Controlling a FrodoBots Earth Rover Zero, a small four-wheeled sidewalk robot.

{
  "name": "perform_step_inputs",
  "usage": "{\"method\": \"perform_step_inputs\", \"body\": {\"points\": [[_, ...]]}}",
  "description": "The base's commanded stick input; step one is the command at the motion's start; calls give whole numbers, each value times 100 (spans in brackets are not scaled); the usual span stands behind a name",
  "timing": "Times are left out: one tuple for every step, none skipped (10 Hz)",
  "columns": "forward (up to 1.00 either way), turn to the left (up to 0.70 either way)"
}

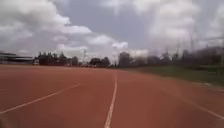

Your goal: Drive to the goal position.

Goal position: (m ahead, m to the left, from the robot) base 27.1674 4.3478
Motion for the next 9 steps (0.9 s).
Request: {"method": "perform_step_inputs", "body": {"points": [[70,0],[70,0],[70,0],[70,0],[70,0],[70,0],[70,0],[70,0],[70,0]]}}
